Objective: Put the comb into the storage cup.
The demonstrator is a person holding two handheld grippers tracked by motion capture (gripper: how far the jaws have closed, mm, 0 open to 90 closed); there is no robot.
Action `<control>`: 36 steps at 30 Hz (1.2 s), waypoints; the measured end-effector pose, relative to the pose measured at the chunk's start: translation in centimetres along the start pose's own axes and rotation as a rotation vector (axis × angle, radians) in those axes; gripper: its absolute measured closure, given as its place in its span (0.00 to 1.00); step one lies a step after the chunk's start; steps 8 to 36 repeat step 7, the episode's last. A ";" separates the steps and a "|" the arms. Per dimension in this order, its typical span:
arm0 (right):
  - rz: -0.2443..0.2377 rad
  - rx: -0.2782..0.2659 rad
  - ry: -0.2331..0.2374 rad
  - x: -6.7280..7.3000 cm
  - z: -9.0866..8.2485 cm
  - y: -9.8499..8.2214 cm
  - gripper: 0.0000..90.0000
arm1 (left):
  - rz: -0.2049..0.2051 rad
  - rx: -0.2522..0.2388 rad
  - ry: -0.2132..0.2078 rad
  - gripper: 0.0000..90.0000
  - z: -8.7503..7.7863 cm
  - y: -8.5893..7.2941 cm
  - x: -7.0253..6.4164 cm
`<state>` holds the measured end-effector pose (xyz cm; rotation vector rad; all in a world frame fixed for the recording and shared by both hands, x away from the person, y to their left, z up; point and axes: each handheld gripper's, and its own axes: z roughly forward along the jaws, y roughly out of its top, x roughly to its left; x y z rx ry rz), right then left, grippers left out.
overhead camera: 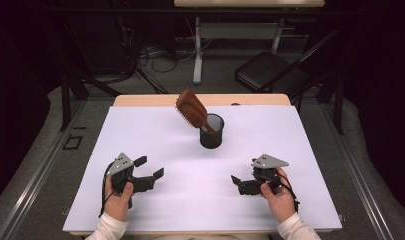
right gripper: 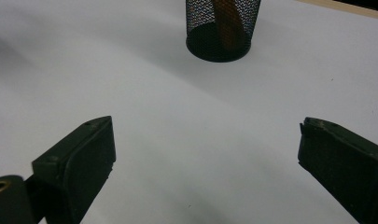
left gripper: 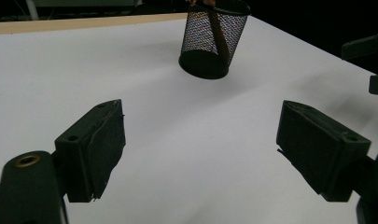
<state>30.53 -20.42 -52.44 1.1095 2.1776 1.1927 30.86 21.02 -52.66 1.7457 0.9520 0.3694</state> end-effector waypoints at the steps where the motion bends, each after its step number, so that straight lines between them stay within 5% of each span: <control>1: 0.000 0.000 0.000 0.0 0.0 0.0 0.04 | 0.000 0.000 0.000 0.18 0.0 0.0 0.0; 36: 0.005 0.002 -0.004 -0.1 0.0 -0.1 0.05 | -0.003 -0.003 0.006 0.18 -0.1 0.0 0.2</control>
